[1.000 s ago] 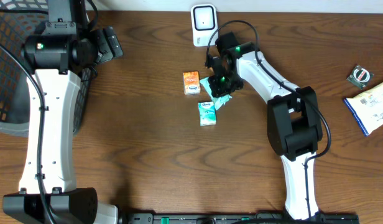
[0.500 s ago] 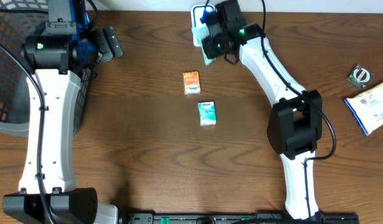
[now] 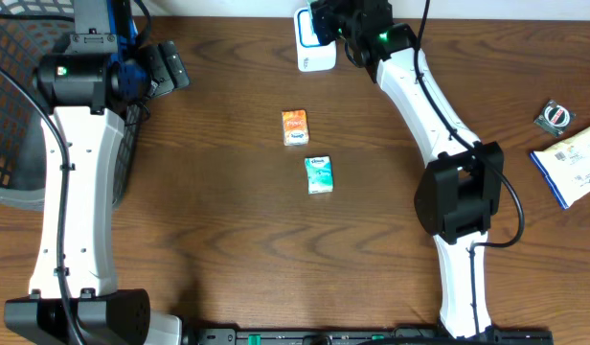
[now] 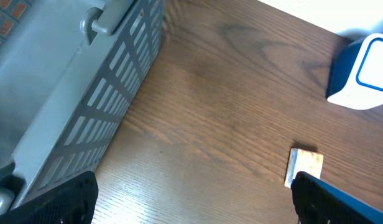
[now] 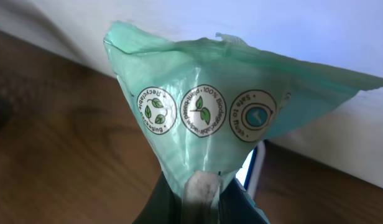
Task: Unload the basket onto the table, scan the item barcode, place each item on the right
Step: 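Hold the mint-green pack barcode up to the scanner window, then carry the mint-green pack right and release it at the right edge, then reach the right gripper to the orange Kleenex pack and grasp it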
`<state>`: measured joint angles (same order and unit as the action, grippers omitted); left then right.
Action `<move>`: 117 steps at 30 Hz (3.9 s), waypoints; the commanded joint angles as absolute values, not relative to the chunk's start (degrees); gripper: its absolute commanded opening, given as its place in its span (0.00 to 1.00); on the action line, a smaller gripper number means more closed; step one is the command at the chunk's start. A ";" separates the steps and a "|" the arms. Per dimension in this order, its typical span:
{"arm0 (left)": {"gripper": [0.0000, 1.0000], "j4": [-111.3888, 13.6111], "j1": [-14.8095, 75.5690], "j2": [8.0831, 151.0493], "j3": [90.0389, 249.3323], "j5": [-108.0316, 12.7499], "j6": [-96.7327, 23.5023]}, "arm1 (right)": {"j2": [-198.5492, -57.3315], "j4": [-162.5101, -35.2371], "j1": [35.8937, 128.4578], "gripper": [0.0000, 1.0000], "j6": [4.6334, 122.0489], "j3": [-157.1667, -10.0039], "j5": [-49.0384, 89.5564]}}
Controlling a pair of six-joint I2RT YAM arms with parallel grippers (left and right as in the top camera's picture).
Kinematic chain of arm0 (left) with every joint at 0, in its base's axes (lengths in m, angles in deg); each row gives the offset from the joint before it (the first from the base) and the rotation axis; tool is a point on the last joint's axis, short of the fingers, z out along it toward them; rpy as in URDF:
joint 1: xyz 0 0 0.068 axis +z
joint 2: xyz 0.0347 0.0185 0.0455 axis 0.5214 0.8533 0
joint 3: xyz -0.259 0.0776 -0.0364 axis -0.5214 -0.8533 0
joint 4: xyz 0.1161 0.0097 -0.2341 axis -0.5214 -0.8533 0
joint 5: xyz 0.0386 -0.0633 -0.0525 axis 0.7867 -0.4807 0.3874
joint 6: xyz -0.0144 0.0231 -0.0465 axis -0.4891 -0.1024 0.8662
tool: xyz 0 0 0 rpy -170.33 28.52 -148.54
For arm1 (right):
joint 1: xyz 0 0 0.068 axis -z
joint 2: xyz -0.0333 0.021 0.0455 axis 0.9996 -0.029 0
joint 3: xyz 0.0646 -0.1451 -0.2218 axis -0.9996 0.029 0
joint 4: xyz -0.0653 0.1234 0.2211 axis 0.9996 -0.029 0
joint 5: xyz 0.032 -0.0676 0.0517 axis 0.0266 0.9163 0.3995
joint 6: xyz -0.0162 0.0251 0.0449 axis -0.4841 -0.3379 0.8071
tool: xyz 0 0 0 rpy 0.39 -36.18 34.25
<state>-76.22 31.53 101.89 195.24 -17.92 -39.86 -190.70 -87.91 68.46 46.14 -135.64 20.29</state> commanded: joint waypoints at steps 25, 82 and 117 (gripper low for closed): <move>0.98 -76.35 31.46 101.91 195.41 -16.98 -39.75 | -197.41 -84.72 70.30 0.01 52.63 -137.19 23.68; 0.98 -76.35 31.46 101.91 195.41 -16.98 -39.75 | -181.06 -122.03 107.67 0.74 62.07 -129.82 12.71; 0.98 -76.35 31.46 101.91 195.41 -16.98 -39.75 | -181.46 -97.25 63.89 0.66 71.32 -106.92 12.10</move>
<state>-76.20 31.53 101.89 195.24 -17.92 -39.84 -180.54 -98.03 65.66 67.54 -108.49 6.50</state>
